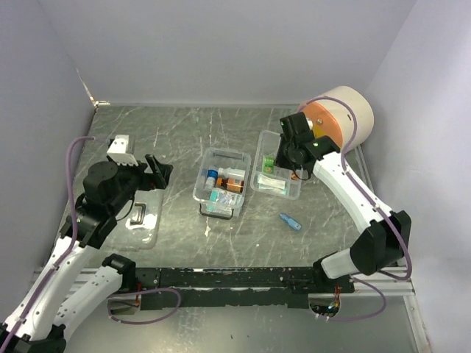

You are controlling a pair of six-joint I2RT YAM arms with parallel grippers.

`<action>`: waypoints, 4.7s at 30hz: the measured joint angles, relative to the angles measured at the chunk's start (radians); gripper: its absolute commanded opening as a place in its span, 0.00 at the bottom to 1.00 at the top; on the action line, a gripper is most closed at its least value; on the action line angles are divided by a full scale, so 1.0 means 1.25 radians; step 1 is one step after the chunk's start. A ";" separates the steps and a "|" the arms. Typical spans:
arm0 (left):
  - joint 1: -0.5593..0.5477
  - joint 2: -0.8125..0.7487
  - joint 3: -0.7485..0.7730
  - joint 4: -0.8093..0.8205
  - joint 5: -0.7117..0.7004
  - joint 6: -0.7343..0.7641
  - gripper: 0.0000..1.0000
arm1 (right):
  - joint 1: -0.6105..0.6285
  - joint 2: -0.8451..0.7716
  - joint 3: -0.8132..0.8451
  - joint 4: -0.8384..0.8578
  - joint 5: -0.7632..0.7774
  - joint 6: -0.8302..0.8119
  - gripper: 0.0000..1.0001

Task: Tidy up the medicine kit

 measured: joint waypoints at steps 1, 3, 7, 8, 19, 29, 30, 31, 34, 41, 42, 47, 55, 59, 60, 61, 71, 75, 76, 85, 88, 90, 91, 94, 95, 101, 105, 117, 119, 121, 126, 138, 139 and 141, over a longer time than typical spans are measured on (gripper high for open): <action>0.000 -0.010 -0.005 0.000 -0.005 -0.005 0.99 | 0.012 0.012 0.026 -0.012 0.006 0.011 0.00; 0.000 -0.027 -0.011 0.001 -0.017 -0.016 0.99 | 0.040 0.038 0.073 -0.034 0.019 0.033 0.00; 0.000 -0.035 -0.011 0.004 -0.019 -0.035 0.99 | 0.106 0.100 0.158 -0.076 0.041 0.078 0.00; 0.000 -0.032 -0.012 0.005 -0.018 -0.044 0.99 | 0.123 0.120 0.183 -0.088 0.045 0.091 0.00; 0.000 0.188 -0.125 0.177 0.161 -0.198 0.67 | 0.190 0.255 0.345 -0.154 0.060 0.147 0.00; 0.000 0.513 -0.005 0.268 0.258 -0.246 0.47 | 0.190 0.260 0.345 -0.159 0.056 0.134 0.00; 0.000 0.518 -0.005 0.273 0.267 -0.249 0.45 | 0.190 0.260 0.345 -0.159 0.055 0.132 0.00; 0.000 0.522 -0.005 0.278 0.276 -0.252 0.43 | 0.190 0.260 0.345 -0.158 0.054 0.130 0.00; 0.000 0.534 -0.005 0.293 0.298 -0.256 0.37 | 0.190 0.260 0.339 -0.156 0.054 0.127 0.00; -0.005 0.568 -0.005 0.307 0.333 -0.257 0.32 | 0.190 0.260 0.313 -0.139 0.050 0.125 0.00; -0.007 0.569 -0.005 0.306 0.333 -0.257 0.34 | 0.190 0.260 0.310 -0.139 0.049 0.125 0.00; -0.017 0.543 -0.003 0.270 0.330 -0.246 0.49 | 0.190 0.260 0.309 -0.135 0.049 0.125 0.00; -0.019 0.449 0.078 0.179 0.237 -0.182 0.59 | 0.190 0.246 0.295 -0.127 0.055 0.125 0.00; -0.019 0.472 0.084 0.175 0.217 -0.171 0.45 | 0.191 0.238 0.291 -0.127 0.060 0.125 0.00; -0.019 0.487 0.084 0.171 0.211 -0.171 0.44 | 0.191 0.237 0.291 -0.127 0.061 0.124 0.00; -0.019 0.504 0.085 0.164 0.203 -0.170 0.43 | 0.191 0.236 0.291 -0.127 0.061 0.124 0.00; -0.019 0.581 0.085 0.135 0.209 -0.160 0.21 | 0.191 0.211 0.274 -0.127 0.073 0.119 0.00; -0.018 0.584 0.085 0.145 0.232 -0.159 0.14 | 0.192 0.211 0.274 -0.128 0.074 0.112 0.00; -0.018 0.584 0.085 0.147 0.239 -0.160 0.14 | 0.193 0.211 0.274 -0.128 0.074 0.111 0.00; -0.020 0.589 0.052 0.198 0.351 -0.199 0.15 | 0.194 0.211 0.274 -0.136 0.090 0.100 0.00; -0.027 0.593 0.042 0.212 0.393 -0.213 0.15 | 0.194 0.211 0.274 -0.153 0.092 0.089 0.00; -0.034 0.595 0.042 0.213 0.408 -0.216 0.18 | 0.194 0.211 0.275 -0.162 0.093 0.085 0.00; -0.037 0.595 0.042 0.213 0.409 -0.217 0.20 | 0.195 0.211 0.275 -0.164 0.092 0.083 0.00; -0.042 0.573 0.042 0.186 0.373 -0.213 0.28 | 0.208 0.219 0.289 -0.179 0.093 0.082 0.00; -0.042 0.557 0.042 0.171 0.353 -0.208 0.30 | 0.216 0.226 0.300 -0.185 0.094 0.082 0.00; -0.042 0.383 0.104 0.027 0.154 -0.150 0.34 | 0.268 0.296 0.374 -0.204 0.099 0.079 0.00; -0.042 0.262 0.136 -0.023 0.000 -0.114 0.34 | 0.288 0.329 0.388 -0.208 0.100 0.077 0.00; -0.042 0.118 0.067 -0.079 -0.162 -0.083 0.36 | 0.298 0.381 0.404 -0.216 0.089 0.060 0.00; -0.042 0.120 0.067 -0.084 -0.167 -0.083 0.36 | 0.298 0.397 0.415 -0.212 0.085 0.058 0.00; -0.042 0.121 0.067 -0.087 -0.172 -0.084 0.37 | 0.298 0.407 0.415 -0.212 0.084 0.058 0.00; -0.042 0.122 0.065 -0.087 -0.172 -0.086 0.37 | 0.298 0.420 0.415 -0.213 0.084 0.058 0.00; -0.042 0.130 0.053 -0.087 -0.172 -0.090 0.37 | 0.298 0.435 0.428 -0.269 0.105 0.066 0.00; -0.042 0.131 0.053 -0.087 -0.172 -0.090 0.37 | 0.298 0.435 0.428 -0.269 0.104 0.066 0.00; -0.042 0.131 0.052 -0.087 -0.172 -0.090 0.38 | 0.297 0.435 0.425 -0.263 0.096 0.065 0.00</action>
